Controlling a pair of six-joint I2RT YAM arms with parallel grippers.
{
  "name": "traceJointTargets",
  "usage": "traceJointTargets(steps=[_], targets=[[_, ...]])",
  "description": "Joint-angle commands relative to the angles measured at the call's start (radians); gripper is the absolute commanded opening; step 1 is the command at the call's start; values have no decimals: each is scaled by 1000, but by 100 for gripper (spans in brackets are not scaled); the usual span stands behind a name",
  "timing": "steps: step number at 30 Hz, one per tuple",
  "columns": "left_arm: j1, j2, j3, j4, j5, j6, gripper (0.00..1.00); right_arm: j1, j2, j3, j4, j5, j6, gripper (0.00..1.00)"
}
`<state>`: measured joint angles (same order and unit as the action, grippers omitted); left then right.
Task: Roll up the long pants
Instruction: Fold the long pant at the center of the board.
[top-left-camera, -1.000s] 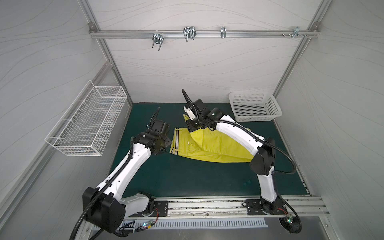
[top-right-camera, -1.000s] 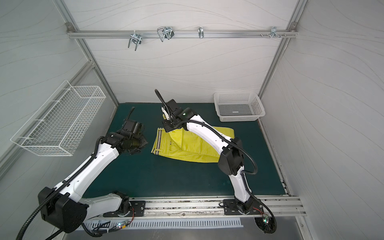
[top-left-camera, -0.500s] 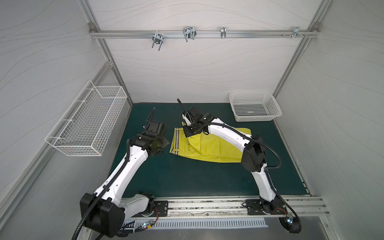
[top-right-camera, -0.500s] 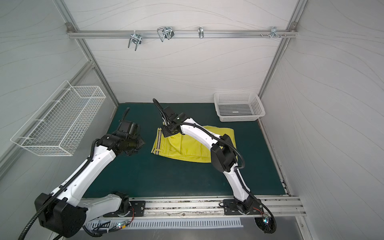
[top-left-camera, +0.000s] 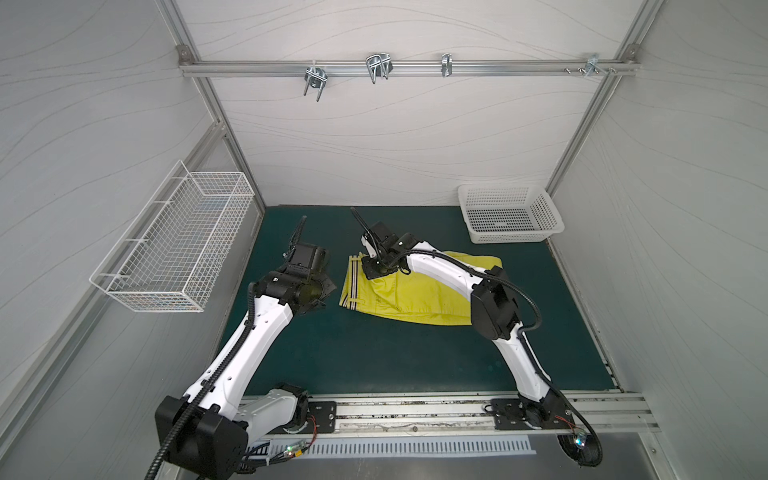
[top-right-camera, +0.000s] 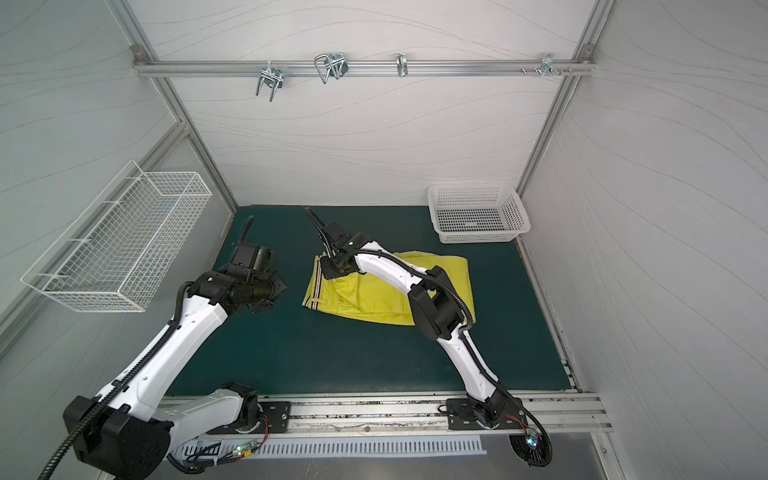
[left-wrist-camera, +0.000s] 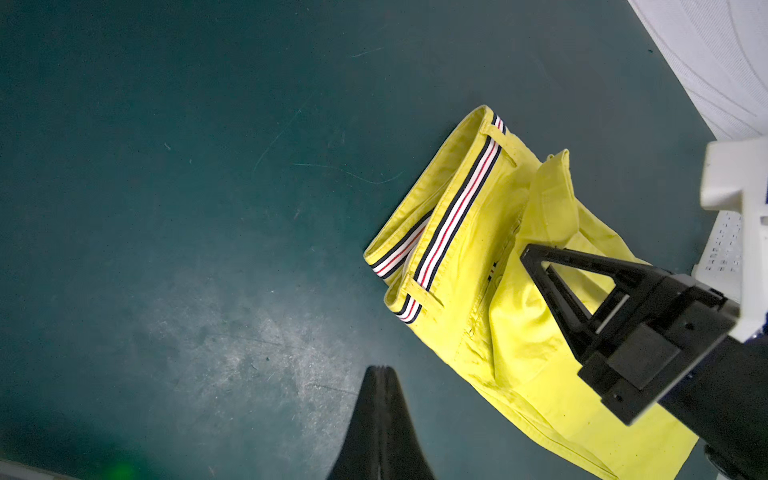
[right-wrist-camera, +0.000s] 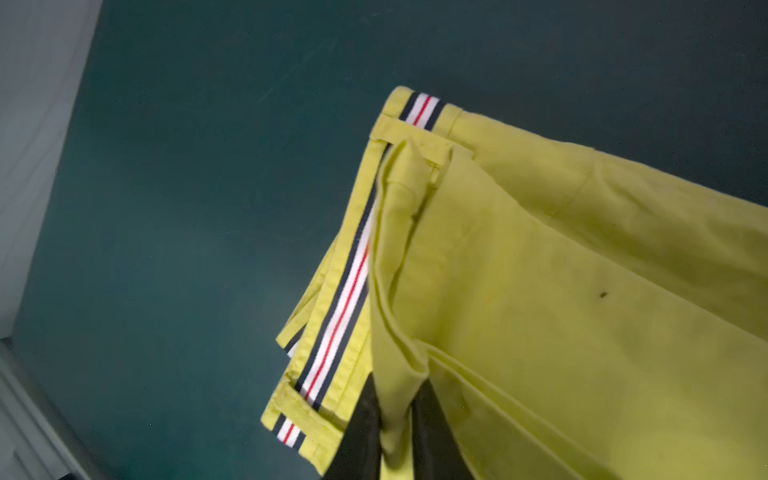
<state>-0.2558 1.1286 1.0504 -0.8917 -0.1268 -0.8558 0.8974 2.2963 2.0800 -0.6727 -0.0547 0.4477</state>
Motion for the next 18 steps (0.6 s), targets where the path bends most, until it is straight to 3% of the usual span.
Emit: traceJointTargets(steps=[1, 3, 9, 15, 18], targets=[[6, -16, -6, -5, -2, 3, 1, 13, -34, 13, 28, -50, 3, 35], [6, -20, -13, 6, 2, -3, 1, 13, -75, -1, 31, -37, 0, 49], [6, -7, -14, 30, 23, -9, 1, 7, -213, -56, 2, 5, -47, 58], [6, 11, -13, 40, 38, -15, 0, -44, -444, -348, 89, 100, -47, 62], [6, 13, -16, 52, 38, -15, 0, -88, -439, -420, 85, 40, -42, 49]])
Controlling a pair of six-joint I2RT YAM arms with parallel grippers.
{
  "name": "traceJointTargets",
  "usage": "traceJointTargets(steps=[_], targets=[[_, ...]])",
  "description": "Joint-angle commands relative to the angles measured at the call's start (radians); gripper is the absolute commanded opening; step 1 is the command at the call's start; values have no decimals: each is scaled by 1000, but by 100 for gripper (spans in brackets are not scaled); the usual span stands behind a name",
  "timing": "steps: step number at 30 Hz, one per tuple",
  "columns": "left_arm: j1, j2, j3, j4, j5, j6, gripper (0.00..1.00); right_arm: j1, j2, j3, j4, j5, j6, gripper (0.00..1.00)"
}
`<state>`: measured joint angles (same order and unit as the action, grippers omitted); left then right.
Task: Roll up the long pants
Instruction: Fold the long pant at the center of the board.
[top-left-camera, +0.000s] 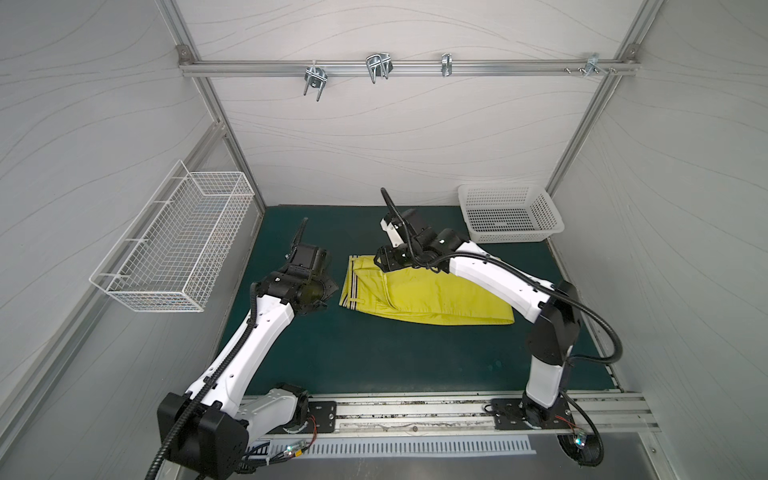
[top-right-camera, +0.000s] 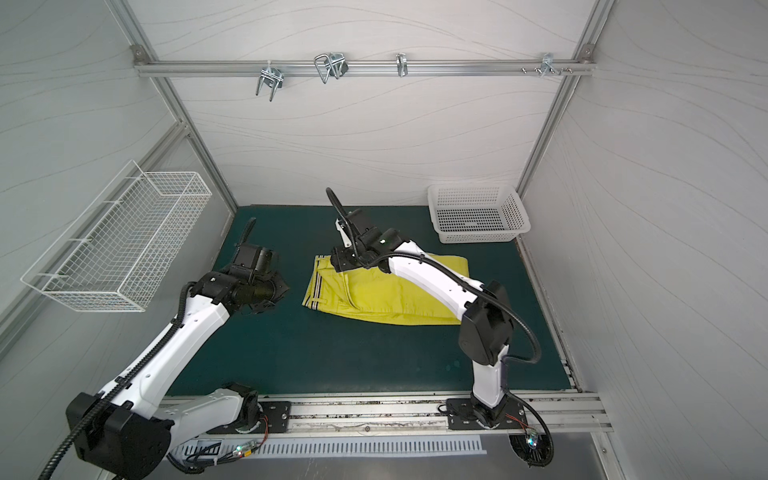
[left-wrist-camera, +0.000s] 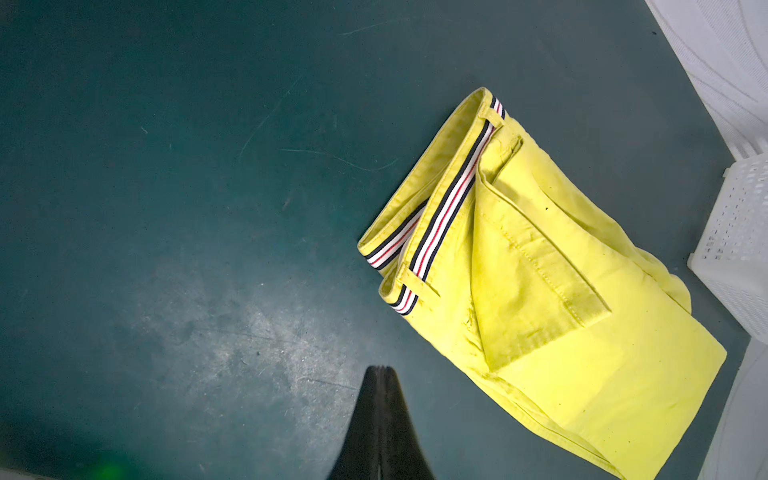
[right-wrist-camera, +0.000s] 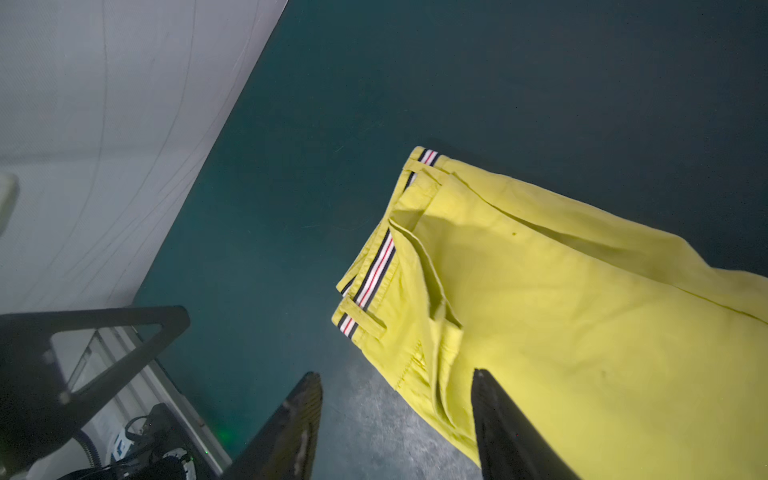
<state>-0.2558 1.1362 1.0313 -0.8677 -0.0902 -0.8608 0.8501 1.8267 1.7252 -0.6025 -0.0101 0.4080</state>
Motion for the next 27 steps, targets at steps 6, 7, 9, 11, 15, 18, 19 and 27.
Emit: traceJointTargets(steps=[6, 7, 9, 11, 15, 18, 19, 27], targets=[[6, 6, 26, 17, -9, -6, 0, -23, 154, -97, 46, -49, 7, 27], [6, 6, 30, 13, -8, -4, 0, -19, 174, -100, 60, -60, 21, 26], [6, 1, 37, 5, -12, 0, 0, -10, 209, -91, 71, -93, 35, 23], [6, -5, 41, -1, -19, 3, 0, 5, 234, -75, 71, -106, 48, 22], [6, -8, 41, -1, -21, 3, 0, 33, 258, -64, 109, -154, 73, 22], [6, -1, 41, 8, -2, -1, 0, 17, 270, -42, 81, -174, 76, 16], [3, -1, 41, 13, 8, -4, 0, 5, 250, -48, 72, -162, 70, 15], [-207, 92, 39, 121, -46, -37, 0, -181, -75, -226, -59, 60, -43, 23]])
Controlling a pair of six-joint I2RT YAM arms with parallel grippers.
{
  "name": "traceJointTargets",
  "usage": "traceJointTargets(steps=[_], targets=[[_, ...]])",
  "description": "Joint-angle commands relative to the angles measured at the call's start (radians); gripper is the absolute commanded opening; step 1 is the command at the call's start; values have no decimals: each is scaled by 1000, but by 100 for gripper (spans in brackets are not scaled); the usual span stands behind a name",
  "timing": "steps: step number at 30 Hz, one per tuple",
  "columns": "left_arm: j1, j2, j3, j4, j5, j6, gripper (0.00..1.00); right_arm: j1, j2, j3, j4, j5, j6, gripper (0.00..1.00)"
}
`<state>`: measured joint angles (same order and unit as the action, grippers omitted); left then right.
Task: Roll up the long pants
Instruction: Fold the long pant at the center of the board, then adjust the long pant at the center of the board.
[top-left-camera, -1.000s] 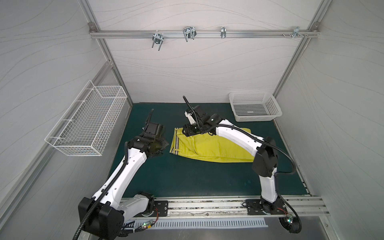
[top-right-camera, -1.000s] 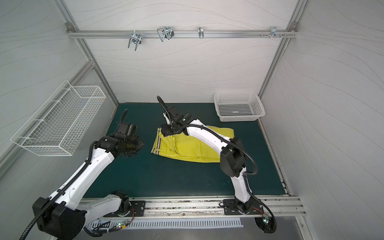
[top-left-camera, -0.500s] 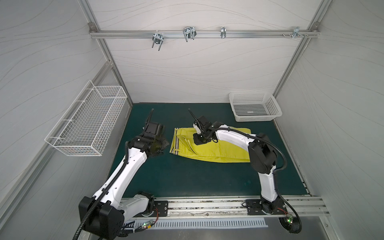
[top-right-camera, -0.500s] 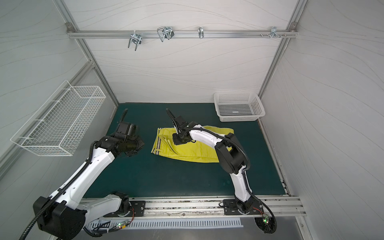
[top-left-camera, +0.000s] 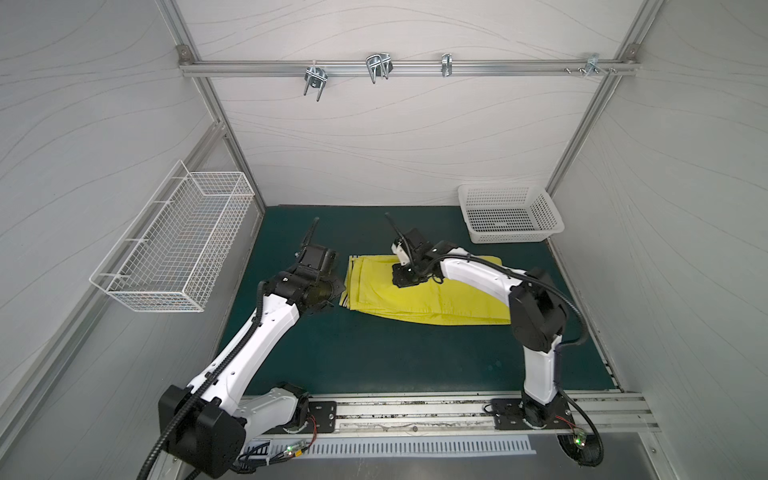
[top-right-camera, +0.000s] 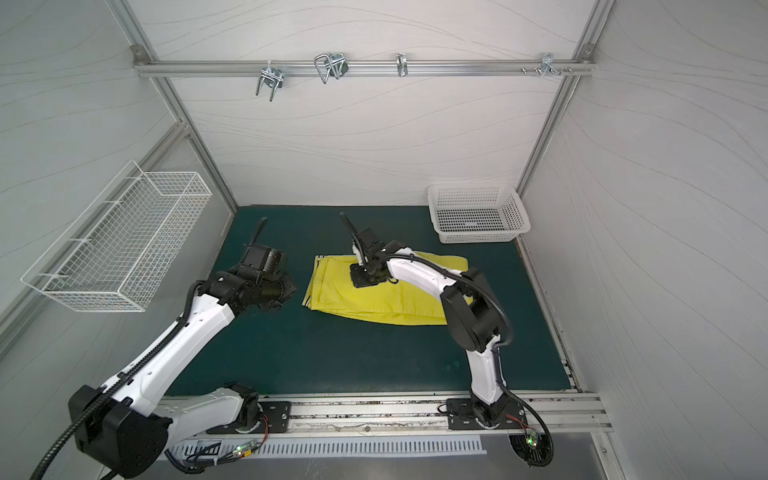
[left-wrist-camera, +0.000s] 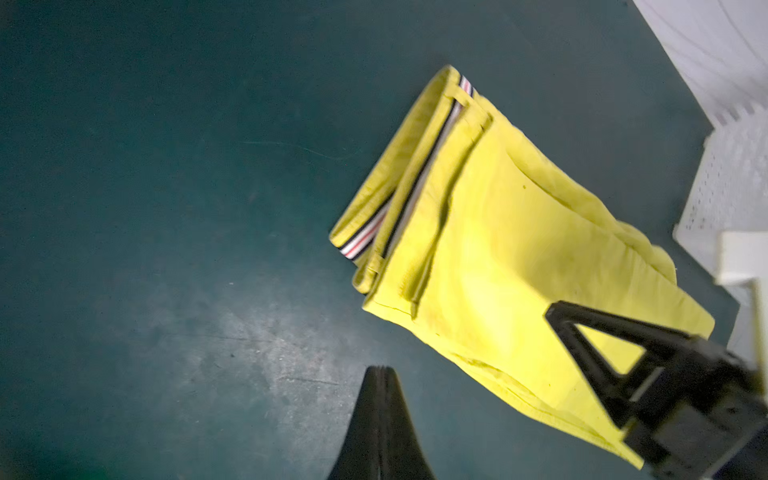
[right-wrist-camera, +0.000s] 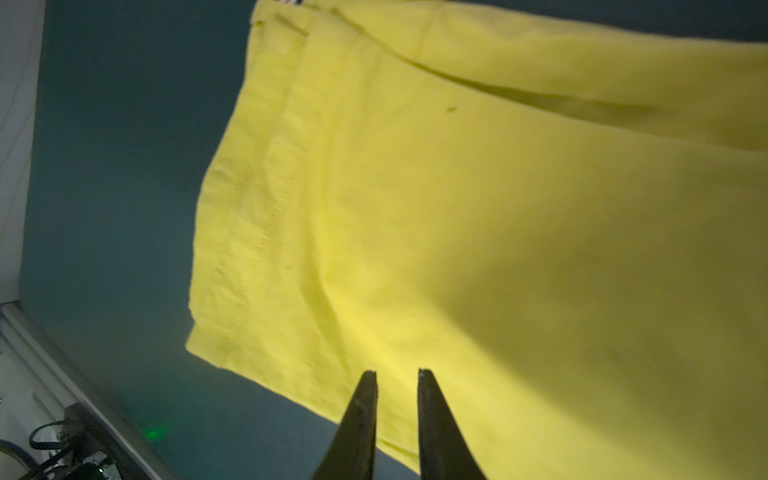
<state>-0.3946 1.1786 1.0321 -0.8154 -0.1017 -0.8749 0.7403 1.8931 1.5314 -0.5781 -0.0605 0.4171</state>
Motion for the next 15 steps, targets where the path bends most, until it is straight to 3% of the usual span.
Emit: traceJointTargets(steps=[1, 3, 4, 5, 9, 15], targets=[[-97, 86, 49, 82, -37, -32, 0, -113, -182, -70, -83, 112, -57, 23], [-139, 165, 77, 118, -25, -40, 0, -207, -246, -164, -52, 65, -49, 16], [-163, 211, 98, 131, -23, -41, 0, -256, -269, -205, -39, 31, -38, 3], [-177, 250, 120, 137, -26, -40, 0, -295, -281, -230, -32, 5, -33, 0], [-211, 394, 192, 195, -24, -47, 0, -376, -253, -286, -40, 15, -58, 0], [-218, 569, 287, 263, -13, -58, 0, -419, -71, -295, -56, -6, -52, 0]])
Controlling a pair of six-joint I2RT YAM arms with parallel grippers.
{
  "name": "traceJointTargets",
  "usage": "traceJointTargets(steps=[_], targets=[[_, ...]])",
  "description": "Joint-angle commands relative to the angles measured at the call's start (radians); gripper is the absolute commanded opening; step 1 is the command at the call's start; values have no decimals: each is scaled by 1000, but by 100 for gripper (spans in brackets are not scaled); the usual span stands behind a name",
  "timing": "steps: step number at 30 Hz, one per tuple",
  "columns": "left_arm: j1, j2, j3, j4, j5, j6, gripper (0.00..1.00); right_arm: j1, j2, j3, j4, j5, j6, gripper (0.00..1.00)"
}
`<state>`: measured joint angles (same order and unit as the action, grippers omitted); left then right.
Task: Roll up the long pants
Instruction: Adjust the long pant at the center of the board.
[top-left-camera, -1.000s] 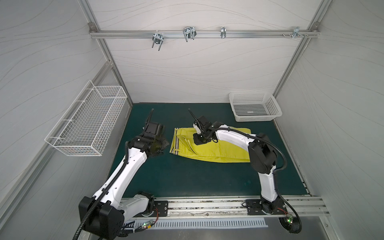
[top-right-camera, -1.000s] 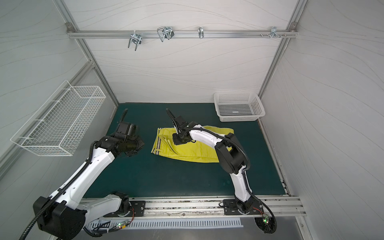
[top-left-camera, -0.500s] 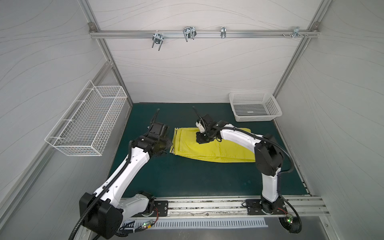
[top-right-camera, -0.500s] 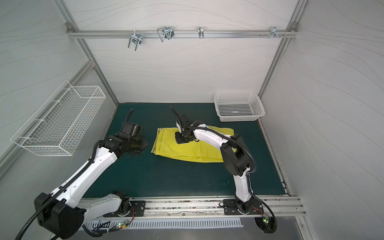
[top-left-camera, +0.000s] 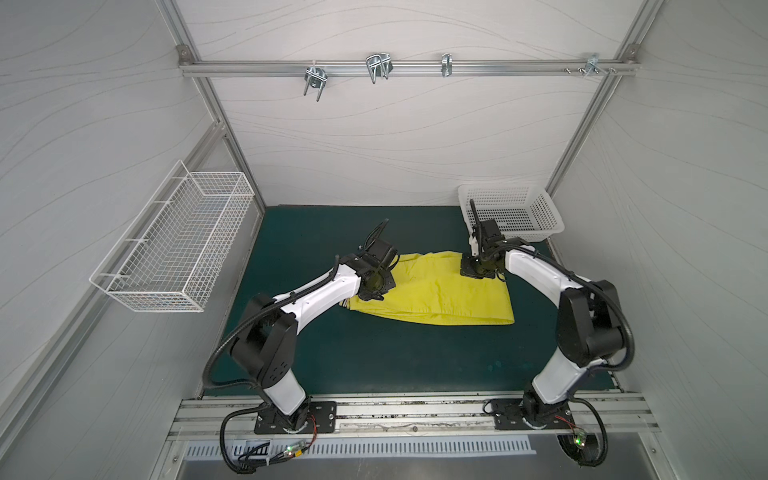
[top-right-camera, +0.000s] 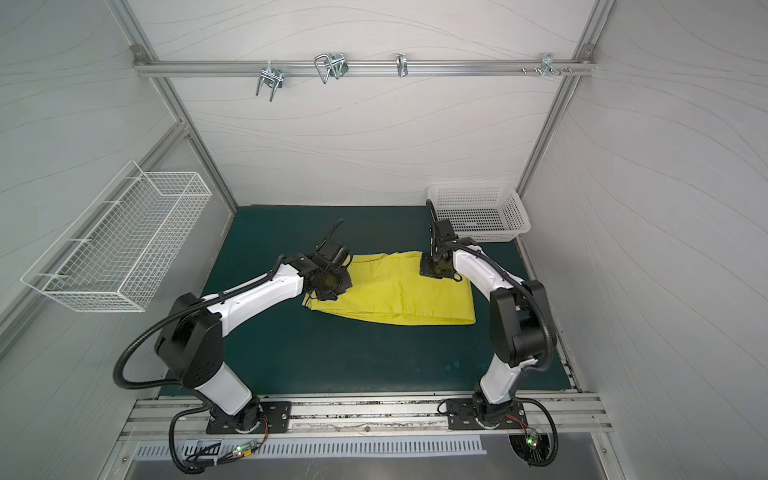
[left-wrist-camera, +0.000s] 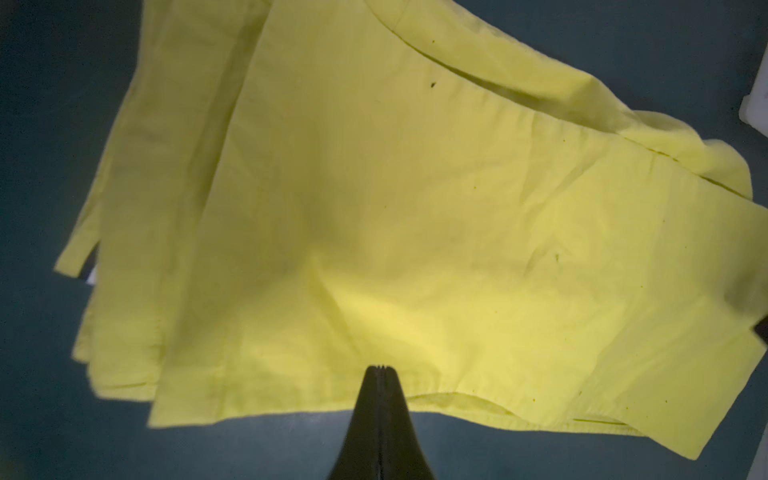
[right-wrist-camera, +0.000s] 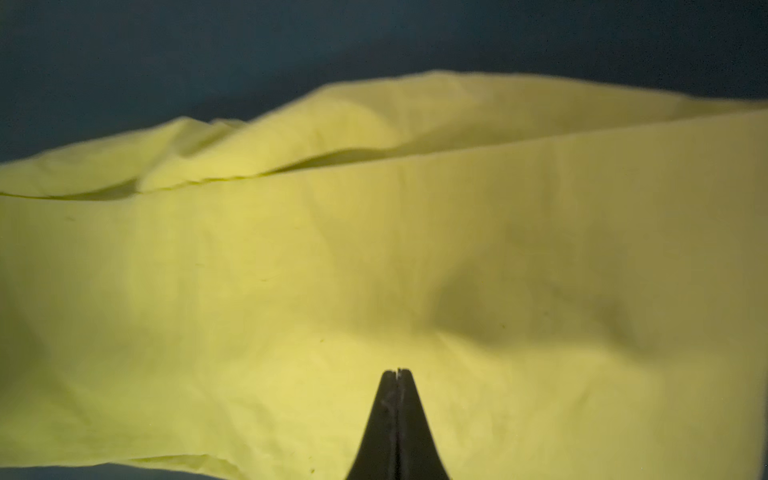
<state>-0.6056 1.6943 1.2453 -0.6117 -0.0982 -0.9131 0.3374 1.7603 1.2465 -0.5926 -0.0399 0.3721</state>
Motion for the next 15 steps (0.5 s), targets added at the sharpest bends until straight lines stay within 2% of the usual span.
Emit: traceJointTargets(steps=[1, 6, 10, 15], targets=[[-7, 81, 97, 55, -20, -17, 0, -22, 95, -13, -47, -41, -1, 0], [-10, 205, 203, 23, -43, 6, 0, -29, 140, -100, -12, -96, 35, 0], [-8, 271, 239, 2, -59, 17, 0, -28, 24, -138, -39, -44, 30, 0], [5, 323, 246, -6, -45, 14, 0, -58, -93, -37, -125, 21, -12, 0]])
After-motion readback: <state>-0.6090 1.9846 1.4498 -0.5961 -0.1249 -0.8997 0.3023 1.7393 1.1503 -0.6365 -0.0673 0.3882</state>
